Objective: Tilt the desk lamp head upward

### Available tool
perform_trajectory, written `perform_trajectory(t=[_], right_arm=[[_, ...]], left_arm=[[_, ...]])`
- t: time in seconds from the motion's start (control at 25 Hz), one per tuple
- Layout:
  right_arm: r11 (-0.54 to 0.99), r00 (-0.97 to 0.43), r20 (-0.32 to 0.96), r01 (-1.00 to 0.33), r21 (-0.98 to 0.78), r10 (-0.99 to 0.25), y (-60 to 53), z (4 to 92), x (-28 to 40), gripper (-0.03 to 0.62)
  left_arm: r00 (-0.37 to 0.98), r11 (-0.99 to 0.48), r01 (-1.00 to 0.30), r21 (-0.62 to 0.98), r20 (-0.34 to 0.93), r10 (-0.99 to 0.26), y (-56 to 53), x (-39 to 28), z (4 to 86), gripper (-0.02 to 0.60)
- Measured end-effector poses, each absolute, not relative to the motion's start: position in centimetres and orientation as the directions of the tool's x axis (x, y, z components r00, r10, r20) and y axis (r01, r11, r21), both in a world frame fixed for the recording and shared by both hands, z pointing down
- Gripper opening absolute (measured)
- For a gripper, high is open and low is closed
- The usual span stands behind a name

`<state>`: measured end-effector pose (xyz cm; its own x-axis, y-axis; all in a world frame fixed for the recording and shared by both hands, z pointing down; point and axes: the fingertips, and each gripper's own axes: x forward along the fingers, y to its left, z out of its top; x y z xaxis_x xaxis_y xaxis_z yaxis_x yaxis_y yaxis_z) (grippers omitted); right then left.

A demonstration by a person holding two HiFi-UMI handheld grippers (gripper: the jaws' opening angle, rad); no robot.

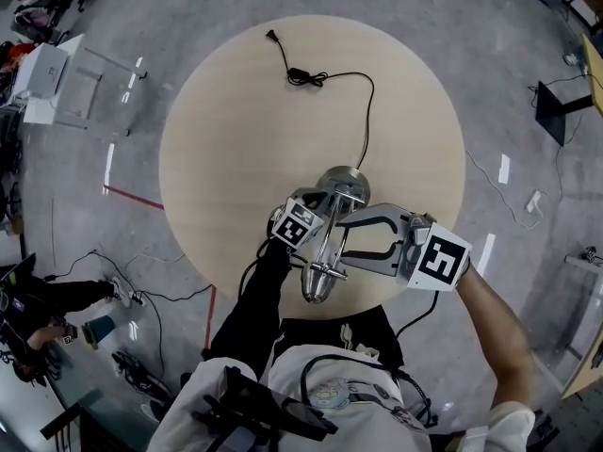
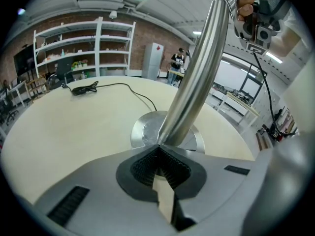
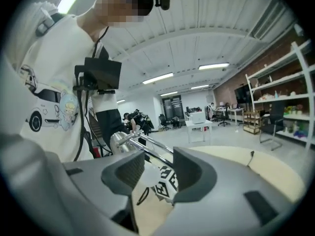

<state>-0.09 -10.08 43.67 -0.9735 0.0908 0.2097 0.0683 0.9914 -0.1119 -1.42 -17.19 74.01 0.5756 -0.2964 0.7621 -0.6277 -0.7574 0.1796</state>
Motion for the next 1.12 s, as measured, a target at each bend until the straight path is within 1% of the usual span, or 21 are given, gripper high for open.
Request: perform_trajectory(t=[0.2,0.32,0.68,1.12], right_arm=[[0.974,-0.986,0.144,0.047,-0.221,0.08,-10.9,43.2,0.3,0.166],[0.963,-0.989,0.125,0.04,-0.267,0.076,-11.3,43.0,0.6,0.167],[0.938,-0.992,0.088,0.056,-0.343,0.091,-11.9,43.0,1.2,0.173],[0.892,-0.997,0.009,0.059,-0.448,0.071,-13.3,42.7,1.6,0.176]], left_arm=[[0.57,-0.754,-0.632,0.177,0.766,-0.298,-17.2,-1.3,74.1,-0.009],[0.568,-0.755,-0.632,0.176,0.768,-0.296,-17.2,-1.1,74.0,-0.009],[0.566,-0.753,-0.634,0.177,0.769,-0.296,-17.2,-1.2,74.0,-0.01],[0.563,-0.756,-0.632,0.17,0.771,-0.298,-17.4,-1.4,74.3,-0.009]])
